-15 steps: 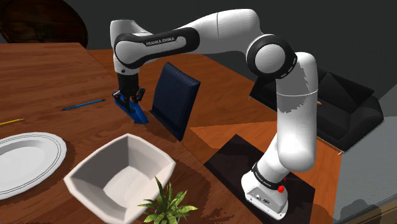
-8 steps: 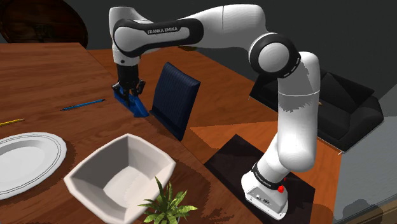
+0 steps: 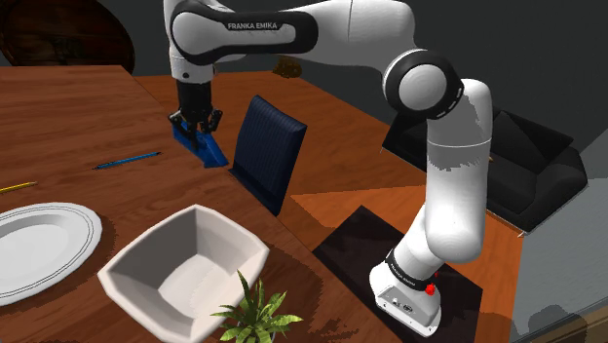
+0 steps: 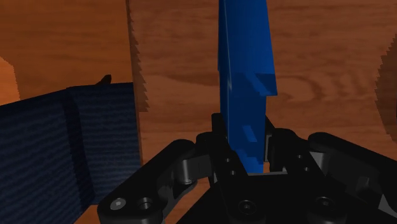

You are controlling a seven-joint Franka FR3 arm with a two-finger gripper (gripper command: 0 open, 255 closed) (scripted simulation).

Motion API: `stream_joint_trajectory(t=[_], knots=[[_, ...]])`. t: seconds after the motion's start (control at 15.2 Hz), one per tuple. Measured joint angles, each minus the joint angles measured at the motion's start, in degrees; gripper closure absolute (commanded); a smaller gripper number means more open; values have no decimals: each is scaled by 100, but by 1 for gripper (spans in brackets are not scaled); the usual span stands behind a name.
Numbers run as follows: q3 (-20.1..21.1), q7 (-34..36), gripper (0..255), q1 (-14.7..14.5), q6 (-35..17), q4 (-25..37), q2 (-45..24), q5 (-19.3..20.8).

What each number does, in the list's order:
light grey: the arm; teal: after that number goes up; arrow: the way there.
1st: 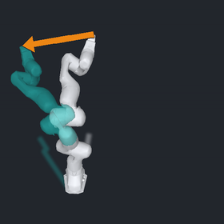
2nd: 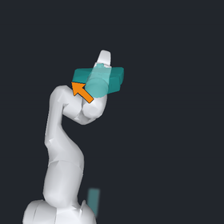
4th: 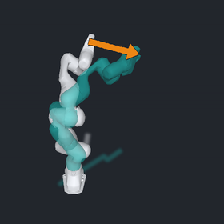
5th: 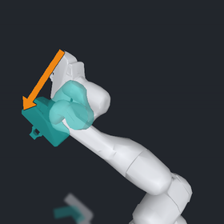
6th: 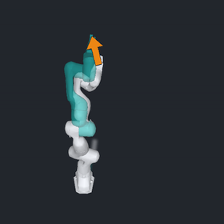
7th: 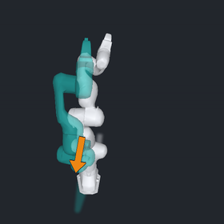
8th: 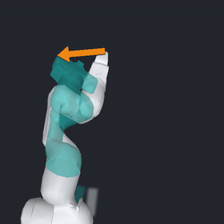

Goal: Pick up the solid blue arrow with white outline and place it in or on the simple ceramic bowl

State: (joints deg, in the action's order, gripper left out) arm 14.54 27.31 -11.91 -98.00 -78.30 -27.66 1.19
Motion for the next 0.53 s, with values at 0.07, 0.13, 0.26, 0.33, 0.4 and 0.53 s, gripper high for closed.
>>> stream_joint_trajectory(t=[0.07,0.13,0.26,0.33,0.4,0.53], knots=[[0,-5,255,4,77,66,10,-2],[3,3,255,0,139,113,26,-5],[6,4,255,-1,272,227,46,-9],[7,14,255,-13,361,341,23,-4],[9,15,255,-12,433,397,36,-7],[14,28,255,-23,594,554,44,-10]])
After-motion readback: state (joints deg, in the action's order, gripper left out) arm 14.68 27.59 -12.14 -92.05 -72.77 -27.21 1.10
